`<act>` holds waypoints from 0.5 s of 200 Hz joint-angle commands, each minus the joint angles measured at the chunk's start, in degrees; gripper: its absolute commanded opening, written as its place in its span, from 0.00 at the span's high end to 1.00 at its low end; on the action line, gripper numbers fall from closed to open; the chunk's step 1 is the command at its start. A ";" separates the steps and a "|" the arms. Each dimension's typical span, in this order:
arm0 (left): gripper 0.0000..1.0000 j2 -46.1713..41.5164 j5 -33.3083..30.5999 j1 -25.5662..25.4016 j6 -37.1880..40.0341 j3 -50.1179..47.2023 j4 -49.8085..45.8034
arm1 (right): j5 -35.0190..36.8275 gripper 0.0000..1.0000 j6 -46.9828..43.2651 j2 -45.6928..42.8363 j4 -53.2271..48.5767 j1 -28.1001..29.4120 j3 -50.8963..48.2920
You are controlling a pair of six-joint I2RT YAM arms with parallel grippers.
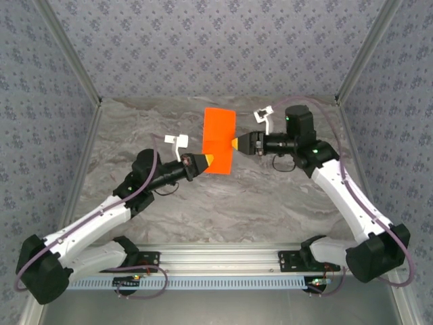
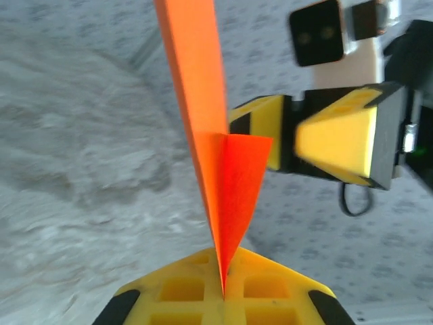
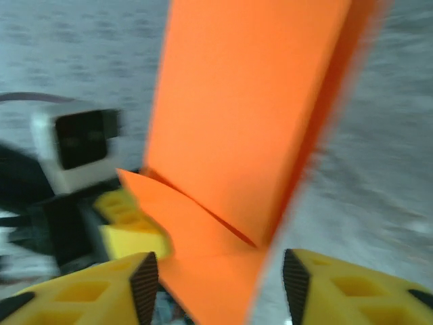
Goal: Fold a paper plane with a square sheet of paper (fold left side to right side)
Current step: Turn over the paper at the center of the table.
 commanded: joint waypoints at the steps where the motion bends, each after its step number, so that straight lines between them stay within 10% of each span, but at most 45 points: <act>1: 1.00 -0.20 -20.45 -5.96 12.20 8.11 -25.66 | 21.72 0.37 -8.11 -5.24 -18.58 -3.55 1.67; 51: 1.00 20.57 -59.96 -19.55 2.28 27.15 -68.45 | 43.81 0.02 -8.98 -16.88 -24.98 -12.26 -7.41; 100: 1.00 46.31 -65.31 -23.57 -13.10 44.42 -92.04 | 47.99 0.00 -9.75 -20.89 -27.20 -15.57 -10.04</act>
